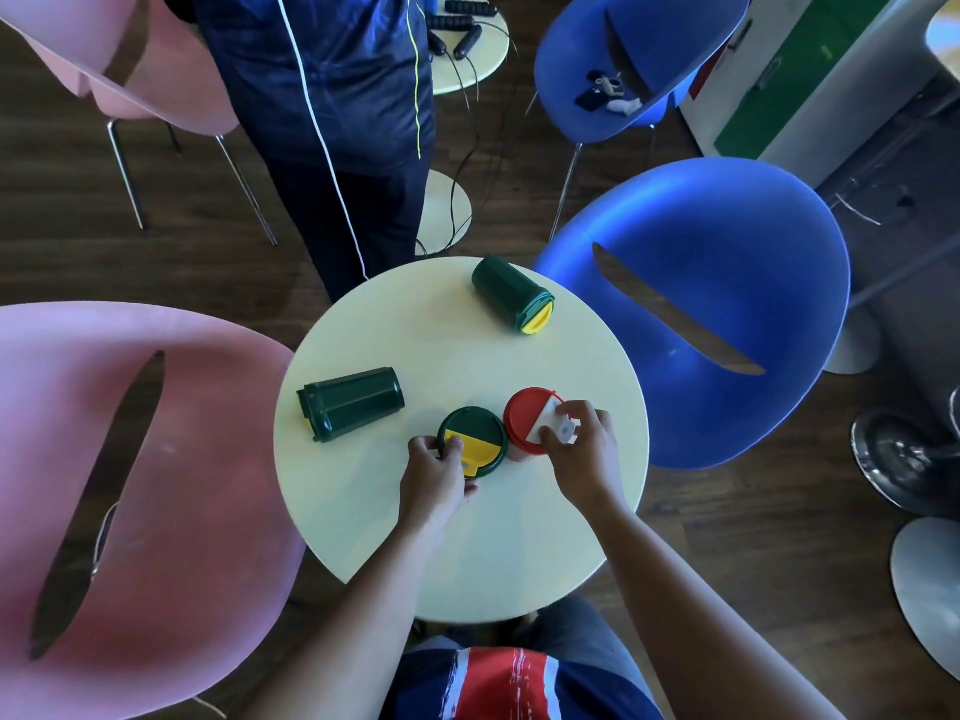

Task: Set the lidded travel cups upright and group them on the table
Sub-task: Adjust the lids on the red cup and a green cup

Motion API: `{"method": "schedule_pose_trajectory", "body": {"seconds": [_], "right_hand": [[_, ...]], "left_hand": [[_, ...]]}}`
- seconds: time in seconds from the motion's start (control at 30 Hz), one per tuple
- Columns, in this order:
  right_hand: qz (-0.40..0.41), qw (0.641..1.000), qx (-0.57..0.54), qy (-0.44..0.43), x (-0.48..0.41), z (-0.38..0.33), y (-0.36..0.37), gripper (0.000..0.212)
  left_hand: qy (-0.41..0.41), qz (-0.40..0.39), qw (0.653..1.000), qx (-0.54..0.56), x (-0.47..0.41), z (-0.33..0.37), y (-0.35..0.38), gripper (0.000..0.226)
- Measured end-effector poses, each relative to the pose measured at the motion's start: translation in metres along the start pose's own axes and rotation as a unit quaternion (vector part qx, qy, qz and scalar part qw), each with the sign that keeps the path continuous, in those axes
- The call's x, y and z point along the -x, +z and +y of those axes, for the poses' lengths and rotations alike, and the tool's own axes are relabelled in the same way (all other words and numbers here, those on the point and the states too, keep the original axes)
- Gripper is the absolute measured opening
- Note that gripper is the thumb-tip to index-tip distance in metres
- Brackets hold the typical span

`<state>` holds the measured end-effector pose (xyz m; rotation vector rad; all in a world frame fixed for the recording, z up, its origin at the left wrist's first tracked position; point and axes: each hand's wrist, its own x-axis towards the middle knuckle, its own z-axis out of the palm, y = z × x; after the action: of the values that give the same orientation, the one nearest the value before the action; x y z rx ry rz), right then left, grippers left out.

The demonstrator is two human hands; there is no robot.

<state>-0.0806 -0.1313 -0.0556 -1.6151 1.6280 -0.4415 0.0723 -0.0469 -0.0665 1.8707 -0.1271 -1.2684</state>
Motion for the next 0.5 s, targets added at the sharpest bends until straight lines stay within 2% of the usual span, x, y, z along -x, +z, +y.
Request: {"method": "schedule_pose_trajectory", "body": {"seconds": [0.1,0.17,0.27,0.37,0.5], "right_hand": [[0.007,1.0,0.004,-0.009,-0.002,0.001,-0.001,0.03],[0.009,1.0,0.0,-0.011,-0.007,0.001,-0.002,0.028],[0.007,1.0,-0.011,-0.005,-0.022,-0.002,-0.007,0.027],[0.001,1.0,-0.009,-0.014,-0.051,-0.011,-0.015,0.025],[-0.006,0.999,0.0,-0.04,-0.095,-0.026,-0.027,0.023]], "left_hand": [[0.044,0.027,0.993,-0.103,-0.003,0.002,-0.008,0.044],[0.091,0.054,0.976,-0.191,-0.007,0.008,-0.014,0.054],[0.166,0.085,0.944,-0.272,-0.015,0.027,-0.018,0.051],[0.233,0.079,0.925,-0.291,-0.022,0.061,-0.008,0.043],[0.26,0.04,0.914,-0.31,-0.038,0.107,0.023,0.039]]}}
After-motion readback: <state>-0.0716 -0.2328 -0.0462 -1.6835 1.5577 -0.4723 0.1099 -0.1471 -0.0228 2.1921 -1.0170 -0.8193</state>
